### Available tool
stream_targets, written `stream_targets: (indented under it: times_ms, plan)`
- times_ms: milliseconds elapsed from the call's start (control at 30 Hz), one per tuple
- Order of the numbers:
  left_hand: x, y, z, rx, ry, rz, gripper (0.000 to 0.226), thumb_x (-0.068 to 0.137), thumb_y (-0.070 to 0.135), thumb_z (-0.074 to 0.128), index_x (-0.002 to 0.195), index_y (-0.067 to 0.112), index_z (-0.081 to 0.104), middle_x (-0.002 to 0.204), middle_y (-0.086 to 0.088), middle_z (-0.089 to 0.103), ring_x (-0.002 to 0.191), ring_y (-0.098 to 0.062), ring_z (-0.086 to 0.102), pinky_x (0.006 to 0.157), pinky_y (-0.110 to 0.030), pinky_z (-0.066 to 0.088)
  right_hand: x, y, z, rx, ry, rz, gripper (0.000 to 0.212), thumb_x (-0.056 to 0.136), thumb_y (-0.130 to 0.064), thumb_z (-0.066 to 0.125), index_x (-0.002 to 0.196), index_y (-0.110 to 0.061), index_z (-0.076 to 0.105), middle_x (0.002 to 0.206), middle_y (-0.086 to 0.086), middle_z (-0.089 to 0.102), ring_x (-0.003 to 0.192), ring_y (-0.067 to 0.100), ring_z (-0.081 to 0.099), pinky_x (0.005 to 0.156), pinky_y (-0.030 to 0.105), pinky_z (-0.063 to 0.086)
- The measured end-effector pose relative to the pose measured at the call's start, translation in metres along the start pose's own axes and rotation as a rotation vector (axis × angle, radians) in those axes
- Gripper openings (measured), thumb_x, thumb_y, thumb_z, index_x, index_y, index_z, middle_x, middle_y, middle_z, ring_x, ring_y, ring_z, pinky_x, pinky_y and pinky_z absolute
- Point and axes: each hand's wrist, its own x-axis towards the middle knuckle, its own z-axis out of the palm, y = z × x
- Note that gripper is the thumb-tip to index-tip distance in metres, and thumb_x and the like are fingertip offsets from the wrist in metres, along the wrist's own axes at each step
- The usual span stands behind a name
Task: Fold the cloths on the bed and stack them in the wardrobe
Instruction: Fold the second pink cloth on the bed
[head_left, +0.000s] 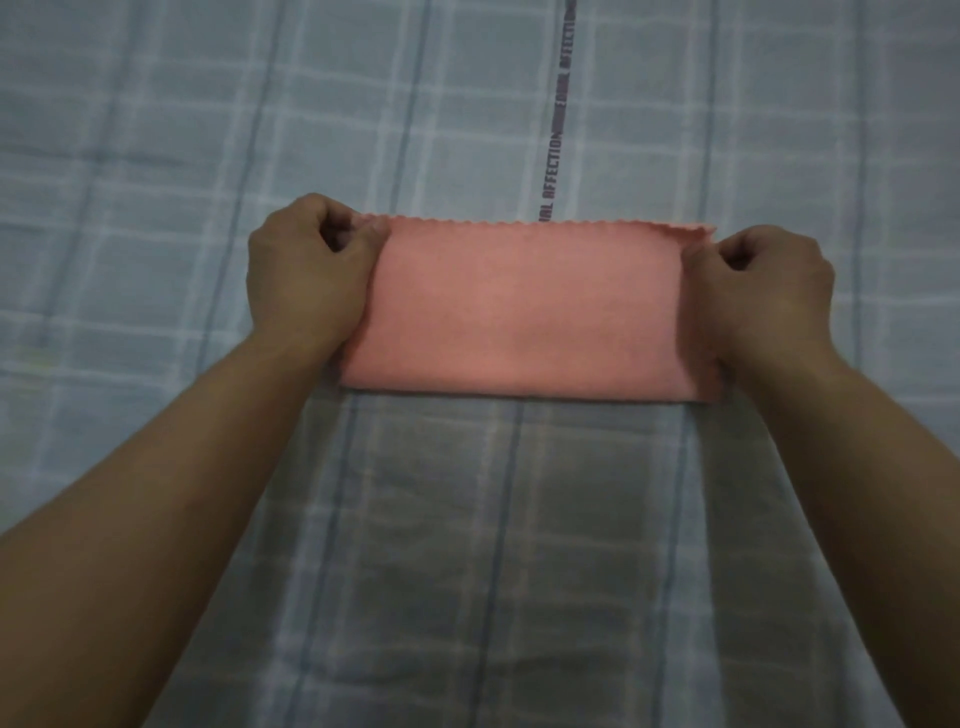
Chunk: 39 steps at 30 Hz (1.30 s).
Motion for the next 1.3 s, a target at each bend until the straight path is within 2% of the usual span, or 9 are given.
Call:
stream_targets:
  times_ms: [133,233,333,433,500,800,967,1133,1300]
  plan:
    - [-0.01,0.005,-0.011,-0.007,0.047,0.044,0.02,0.087,0.033,0.066,0.105,0.025,0.068,0.093,0.009,0.066,0.086,-0.009,0.063,0.084,-0.027,0.05,-0.004,0.0,-0.005,-0.024,0.056,-0.068,0.026,0.092,-0.032,0.059,0.104,-0.01,0.067,0.098,0.007,0.065,0.102,0.029,0.06,0.084,0.029,0.039]
    - [-0.031,0.017,-0.017,0.07,0.179,0.477,0.028,0.088,0.013,0.062,0.115,0.009,0.068,0.114,-0.011,0.069,0.101,-0.027,0.065,0.095,-0.042,0.05,-0.022,-0.008,-0.001,-0.038,0.285,-0.395,0.028,0.093,-0.023,0.056,0.113,-0.005,0.065,0.112,0.021,0.062,0.104,0.037,0.057,0.091,0.038,0.038]
    - [-0.055,0.03,0.009,0.121,-0.002,0.793,0.031,0.095,0.01,0.063,0.125,0.006,0.069,0.135,-0.016,0.066,0.129,-0.034,0.061,0.109,-0.052,0.045,-0.049,-0.027,0.029,-0.028,0.215,-0.646,0.034,0.094,-0.018,0.055,0.122,-0.002,0.066,0.126,0.024,0.061,0.115,0.04,0.057,0.101,0.041,0.041]
    - [-0.077,0.031,0.039,0.312,-0.185,0.697,0.049,0.106,0.026,0.047,0.153,0.011,0.046,0.163,-0.012,0.041,0.154,-0.029,0.033,0.126,-0.052,0.022,-0.068,-0.032,0.064,-0.208,0.009,-0.678,0.051,0.097,-0.027,0.049,0.144,-0.006,0.052,0.155,0.023,0.043,0.145,0.039,0.038,0.119,0.05,0.03]
    - [-0.08,0.022,0.049,0.425,-0.229,0.611,0.058,0.108,0.038,0.033,0.161,0.012,0.031,0.17,-0.009,0.027,0.158,-0.026,0.02,0.129,-0.052,0.011,-0.071,-0.026,0.076,-0.339,-0.072,-0.619,0.06,0.1,-0.037,0.039,0.155,-0.012,0.038,0.165,0.018,0.028,0.153,0.035,0.023,0.124,0.052,0.018]
    - [-0.064,-0.008,0.032,0.531,-0.239,0.503,0.078,0.1,0.065,0.027,0.165,0.024,0.016,0.174,-0.006,0.012,0.161,-0.024,0.009,0.129,-0.052,0.007,-0.051,0.007,0.052,-0.501,-0.093,-0.502,0.078,0.099,-0.063,0.024,0.162,-0.016,0.018,0.171,0.008,0.01,0.158,0.025,0.005,0.126,0.053,0.004]
    - [-0.058,-0.021,0.018,0.568,-0.243,0.467,0.076,0.102,0.06,0.022,0.166,0.019,0.013,0.174,-0.007,0.01,0.161,-0.023,0.006,0.129,-0.052,0.006,-0.04,0.03,0.033,-0.55,-0.085,-0.381,0.078,0.102,-0.061,0.017,0.163,-0.012,0.008,0.172,0.005,0.003,0.158,0.02,0.0,0.127,0.051,0.0]
    - [-0.063,-0.014,0.009,0.563,-0.16,0.387,0.073,0.104,0.051,0.024,0.163,0.009,0.02,0.173,-0.012,0.014,0.16,-0.028,0.01,0.129,-0.053,0.005,-0.036,0.028,0.023,-0.506,-0.043,-0.315,0.069,0.105,-0.048,0.023,0.161,-0.009,0.014,0.17,0.013,0.007,0.158,0.028,0.003,0.126,0.054,0.002]
    - [-0.084,0.033,0.028,0.387,-0.075,0.633,0.063,0.106,0.039,0.032,0.161,0.006,0.03,0.17,-0.014,0.023,0.159,-0.03,0.018,0.129,-0.053,0.008,-0.056,-0.016,0.048,-0.33,0.065,-0.547,0.061,0.103,-0.035,0.038,0.157,-0.009,0.031,0.168,0.018,0.018,0.156,0.034,0.015,0.124,0.053,0.008]
